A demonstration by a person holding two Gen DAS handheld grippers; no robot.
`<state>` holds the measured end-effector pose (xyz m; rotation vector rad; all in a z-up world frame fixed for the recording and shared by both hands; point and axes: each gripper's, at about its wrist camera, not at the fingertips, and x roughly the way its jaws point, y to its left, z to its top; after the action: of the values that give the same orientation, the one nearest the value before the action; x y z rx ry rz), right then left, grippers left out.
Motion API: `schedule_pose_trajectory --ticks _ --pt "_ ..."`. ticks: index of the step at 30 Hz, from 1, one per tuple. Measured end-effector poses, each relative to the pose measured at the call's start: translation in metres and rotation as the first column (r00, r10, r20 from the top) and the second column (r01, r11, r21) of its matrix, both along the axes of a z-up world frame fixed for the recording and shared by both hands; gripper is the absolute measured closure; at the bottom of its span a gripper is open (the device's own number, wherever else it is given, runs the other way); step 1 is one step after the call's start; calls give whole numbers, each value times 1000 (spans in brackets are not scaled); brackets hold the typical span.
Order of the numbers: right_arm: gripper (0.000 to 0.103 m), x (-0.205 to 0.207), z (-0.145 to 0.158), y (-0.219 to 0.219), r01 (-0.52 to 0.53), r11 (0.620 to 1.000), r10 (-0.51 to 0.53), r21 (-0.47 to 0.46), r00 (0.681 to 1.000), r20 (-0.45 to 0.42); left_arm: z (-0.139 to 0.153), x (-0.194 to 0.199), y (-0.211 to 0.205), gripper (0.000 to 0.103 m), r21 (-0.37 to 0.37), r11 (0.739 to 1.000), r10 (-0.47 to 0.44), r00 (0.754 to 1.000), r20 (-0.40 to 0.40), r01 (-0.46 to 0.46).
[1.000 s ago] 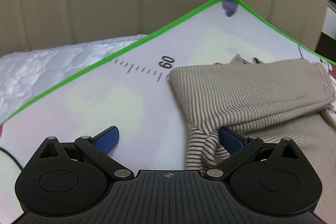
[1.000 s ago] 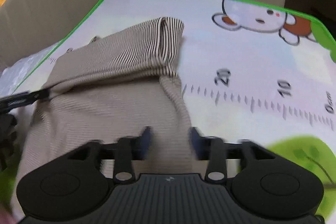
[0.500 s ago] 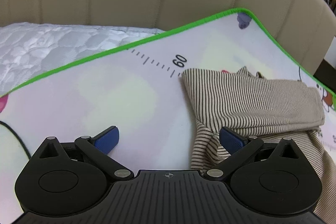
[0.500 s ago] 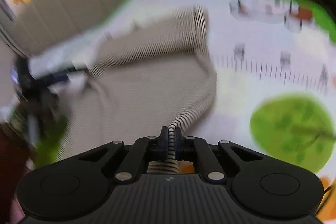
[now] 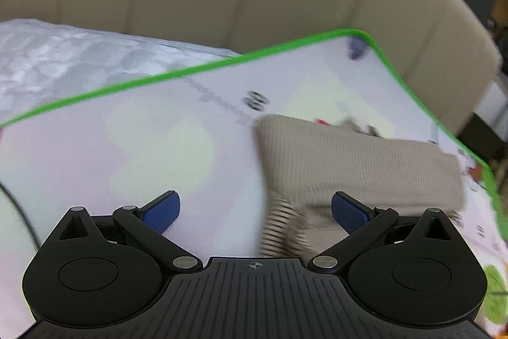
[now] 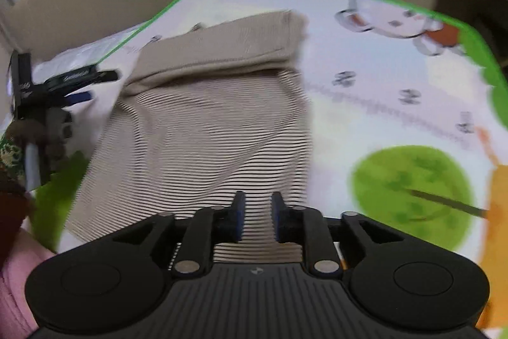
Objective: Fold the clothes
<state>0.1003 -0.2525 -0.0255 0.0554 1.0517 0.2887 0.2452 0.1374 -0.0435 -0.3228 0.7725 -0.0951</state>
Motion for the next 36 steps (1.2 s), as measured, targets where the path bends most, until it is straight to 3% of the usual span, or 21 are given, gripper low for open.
schedule_pose_trajectory --ticks 1,3,6,11,16,18,22,27,31,36 --pt "72 4 -12 4 -12 1000 12 -3 1000 -18 0 -1 -5 0 -5 1000 -29 1000 6 29" --pt "71 10 -40 10 -18 997 13 -72 997 -77 0 -5 -16 0 31 998 -59 998 15 59" --pt "69 11 -70 2 20 998 -27 -61 993 -113 -4 -19 -31 0 96 994 -54 998 12 53" --pt "63 3 -65 4 -9 998 4 -60 996 -85 -2 -52 -52 0 177 984 -36 999 20 32" --pt "61 0 -63 6 -54 995 48 -89 997 -66 13 -102 -56 0 159 986 39 997 66 -49" --pt "60 5 -66 7 -58 994 51 -93 996 -69 13 -113 -56 0 196 977 66 996 63 -78" --pt "60 9 -63 12 -20 995 10 -102 996 -94 9 -118 -55 0 284 950 130 991 12 -128" --pt "59 11 -52 16 3 992 -17 -127 994 -112 10 -126 -45 0 260 955 148 989 -8 -140" --pt "53 18 -31 14 20 992 -29 -127 997 -73 13 -129 -49 0 264 956 128 992 4 -125" --pt "52 30 1 6 73 992 -72 -104 997 17 12 -129 -57 0 287 954 87 996 5 -85"
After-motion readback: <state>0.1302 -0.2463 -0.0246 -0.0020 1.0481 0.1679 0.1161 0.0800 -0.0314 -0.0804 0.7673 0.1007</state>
